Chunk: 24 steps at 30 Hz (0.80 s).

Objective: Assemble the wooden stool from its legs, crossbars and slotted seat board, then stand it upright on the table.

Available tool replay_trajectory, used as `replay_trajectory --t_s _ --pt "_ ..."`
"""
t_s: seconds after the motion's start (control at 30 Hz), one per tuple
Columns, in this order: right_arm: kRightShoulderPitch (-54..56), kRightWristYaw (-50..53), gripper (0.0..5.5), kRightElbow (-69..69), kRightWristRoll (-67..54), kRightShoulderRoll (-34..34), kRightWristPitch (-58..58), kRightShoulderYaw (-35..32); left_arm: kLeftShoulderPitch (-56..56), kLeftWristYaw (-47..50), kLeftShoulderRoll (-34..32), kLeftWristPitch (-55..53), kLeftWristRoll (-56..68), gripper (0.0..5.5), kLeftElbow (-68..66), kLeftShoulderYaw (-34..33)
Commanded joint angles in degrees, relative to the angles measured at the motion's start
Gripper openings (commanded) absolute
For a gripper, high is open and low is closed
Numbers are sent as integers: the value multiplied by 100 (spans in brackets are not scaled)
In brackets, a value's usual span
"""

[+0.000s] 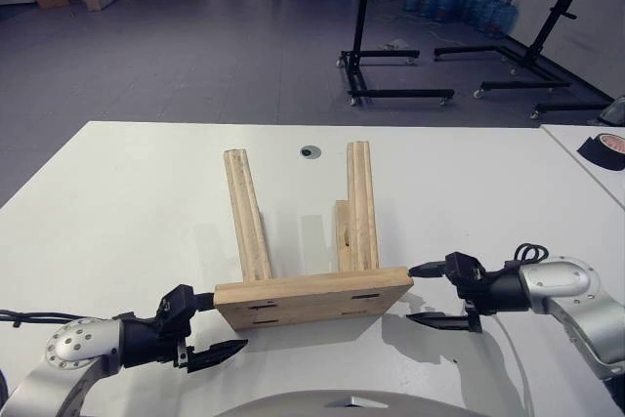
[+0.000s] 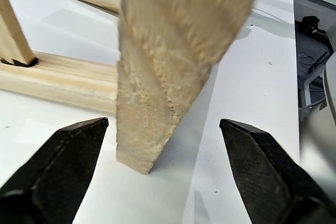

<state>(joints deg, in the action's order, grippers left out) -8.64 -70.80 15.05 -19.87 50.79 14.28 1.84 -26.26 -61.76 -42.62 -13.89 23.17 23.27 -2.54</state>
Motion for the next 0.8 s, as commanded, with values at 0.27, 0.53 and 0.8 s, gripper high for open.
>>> replay_trajectory --t_s 0.27,0.53,0.8 --pt "137 226 381 -38 94 -527 -17 683 933 116 1 337 -769 390 -956 645" --pt "112 232 329 -61 61 -575 -51 797 845 69 13 370 -632 390 -767 619" --pt "312 180 189 -354 103 -675 -181 929 893 31 -31 364 -556 390 -754 619"
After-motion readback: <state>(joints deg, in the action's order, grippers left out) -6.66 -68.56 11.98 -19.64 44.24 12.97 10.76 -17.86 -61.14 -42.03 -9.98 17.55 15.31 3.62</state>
